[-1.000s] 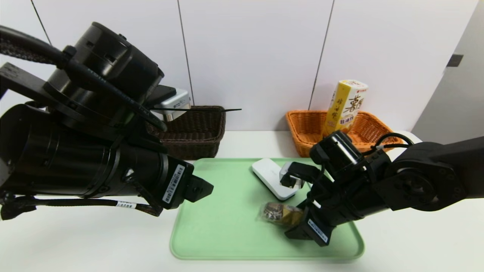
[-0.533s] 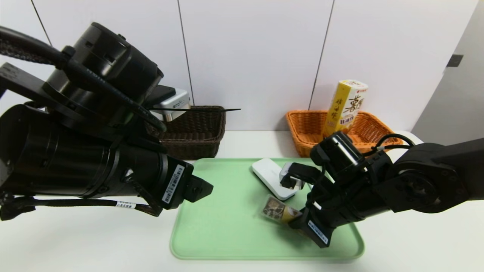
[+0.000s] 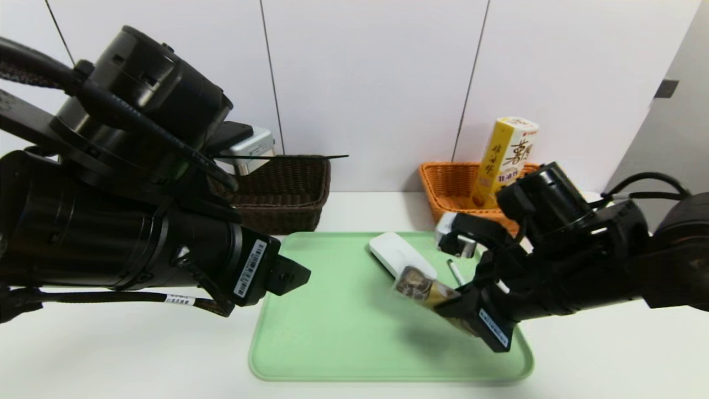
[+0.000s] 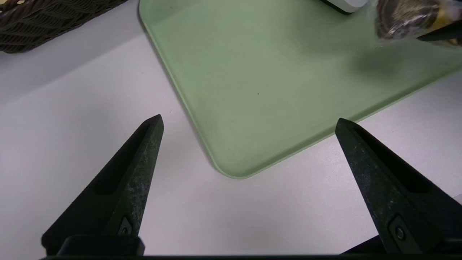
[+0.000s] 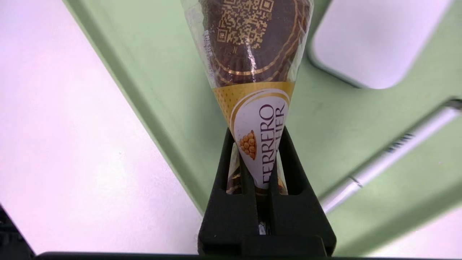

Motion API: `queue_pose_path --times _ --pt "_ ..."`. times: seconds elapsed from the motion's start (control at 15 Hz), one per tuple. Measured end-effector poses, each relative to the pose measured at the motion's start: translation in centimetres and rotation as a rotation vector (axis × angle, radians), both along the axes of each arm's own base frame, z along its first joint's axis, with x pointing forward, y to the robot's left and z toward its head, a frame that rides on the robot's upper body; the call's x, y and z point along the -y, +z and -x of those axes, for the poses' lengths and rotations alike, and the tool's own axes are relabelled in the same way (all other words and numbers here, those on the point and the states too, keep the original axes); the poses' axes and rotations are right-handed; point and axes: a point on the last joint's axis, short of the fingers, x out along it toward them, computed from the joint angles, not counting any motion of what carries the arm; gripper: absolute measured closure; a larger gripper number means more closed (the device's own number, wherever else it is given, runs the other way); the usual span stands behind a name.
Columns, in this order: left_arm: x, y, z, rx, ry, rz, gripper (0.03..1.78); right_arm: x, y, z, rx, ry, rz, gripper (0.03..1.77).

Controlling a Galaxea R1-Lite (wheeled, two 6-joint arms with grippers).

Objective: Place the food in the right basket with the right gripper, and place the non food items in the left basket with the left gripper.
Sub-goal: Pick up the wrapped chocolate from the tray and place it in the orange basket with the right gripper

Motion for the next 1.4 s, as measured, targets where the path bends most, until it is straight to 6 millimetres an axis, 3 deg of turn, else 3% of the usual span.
queue_pose_path --times 0.33,0.67,1.4 --pt "0.0 0.1 0.0 0.005 -0.001 0.005 0.12 5.6 5.1 1.2 0.171 -0.184 -0.108 1.68" --pt "0.2 0.4 -0.2 0.030 -0.006 0.028 0.12 11.1 7.6 0.7 0.310 -0.440 -0.177 1.68" --pt "0.2 0.1 -0.2 0.020 0.001 0.029 0.12 15.6 8.3 -3.9 0.558 -0.692 -0.201 1.68"
